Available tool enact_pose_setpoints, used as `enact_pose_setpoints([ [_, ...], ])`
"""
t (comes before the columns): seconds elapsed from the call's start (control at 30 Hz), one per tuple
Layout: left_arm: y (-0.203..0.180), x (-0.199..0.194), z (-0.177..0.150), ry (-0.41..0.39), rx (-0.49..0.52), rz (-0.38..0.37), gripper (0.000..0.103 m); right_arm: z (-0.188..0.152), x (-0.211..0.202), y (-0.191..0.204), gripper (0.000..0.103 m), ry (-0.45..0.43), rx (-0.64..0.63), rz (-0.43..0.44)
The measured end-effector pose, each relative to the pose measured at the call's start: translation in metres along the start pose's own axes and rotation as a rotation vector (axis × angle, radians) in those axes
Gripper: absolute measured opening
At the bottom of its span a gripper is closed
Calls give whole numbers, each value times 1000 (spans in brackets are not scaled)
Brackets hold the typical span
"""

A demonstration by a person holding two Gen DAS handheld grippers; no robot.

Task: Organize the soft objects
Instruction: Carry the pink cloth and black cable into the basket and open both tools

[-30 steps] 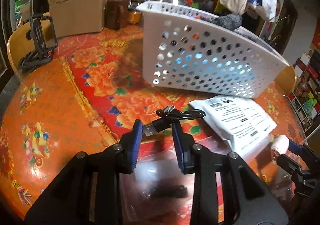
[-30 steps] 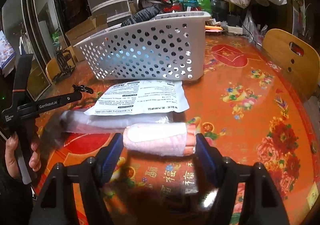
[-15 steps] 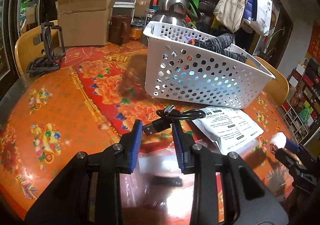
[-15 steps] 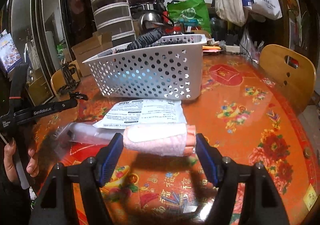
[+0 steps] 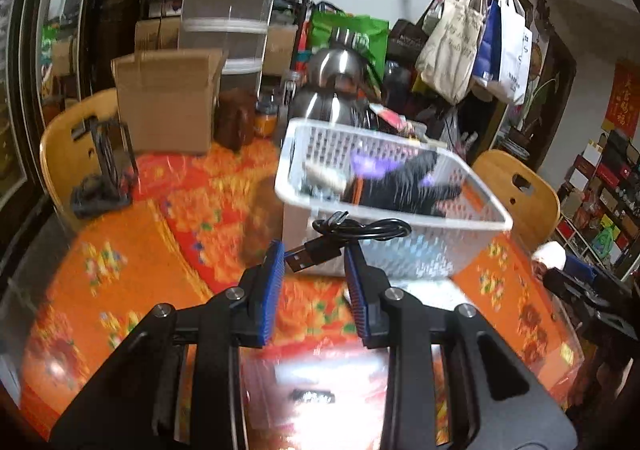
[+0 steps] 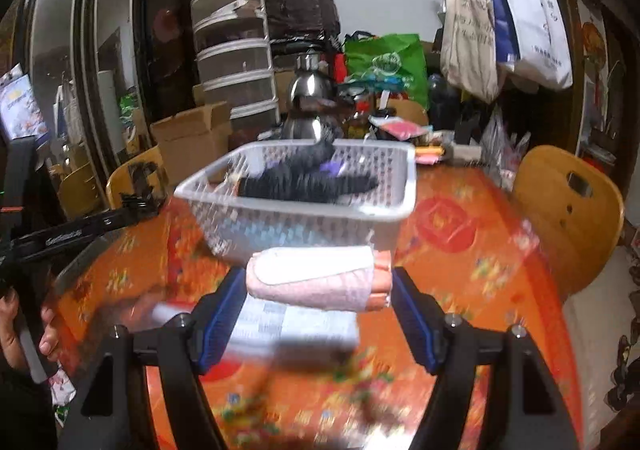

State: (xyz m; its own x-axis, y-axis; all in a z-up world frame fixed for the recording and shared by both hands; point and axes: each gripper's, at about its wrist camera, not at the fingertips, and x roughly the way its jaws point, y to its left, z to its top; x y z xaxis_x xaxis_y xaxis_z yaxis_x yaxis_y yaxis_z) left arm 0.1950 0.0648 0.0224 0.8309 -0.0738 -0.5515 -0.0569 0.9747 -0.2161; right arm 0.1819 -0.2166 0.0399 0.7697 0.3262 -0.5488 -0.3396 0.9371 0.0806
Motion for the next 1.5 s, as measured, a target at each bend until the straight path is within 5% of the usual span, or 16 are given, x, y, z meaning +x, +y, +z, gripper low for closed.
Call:
enact_pose_setpoints([
  [0.33, -30, 27, 98, 48, 26, -37, 28, 99, 55, -19, 72, 78, 11, -51],
  [0.53, -46, 78, 135, 118, 17, -11, 28, 120, 106, -40, 72, 169, 46, -82],
  [0.87, -50, 139, 120, 220, 29, 27, 28, 101, 138, -41, 72, 213, 42, -50],
  [1.23, -34, 160, 101, 253, 18, 31, 30, 88, 151, -29, 73, 242, 23, -25],
  [1.5, -37, 152, 97, 220, 52, 31, 63, 88, 144, -28, 83, 209, 10, -60],
])
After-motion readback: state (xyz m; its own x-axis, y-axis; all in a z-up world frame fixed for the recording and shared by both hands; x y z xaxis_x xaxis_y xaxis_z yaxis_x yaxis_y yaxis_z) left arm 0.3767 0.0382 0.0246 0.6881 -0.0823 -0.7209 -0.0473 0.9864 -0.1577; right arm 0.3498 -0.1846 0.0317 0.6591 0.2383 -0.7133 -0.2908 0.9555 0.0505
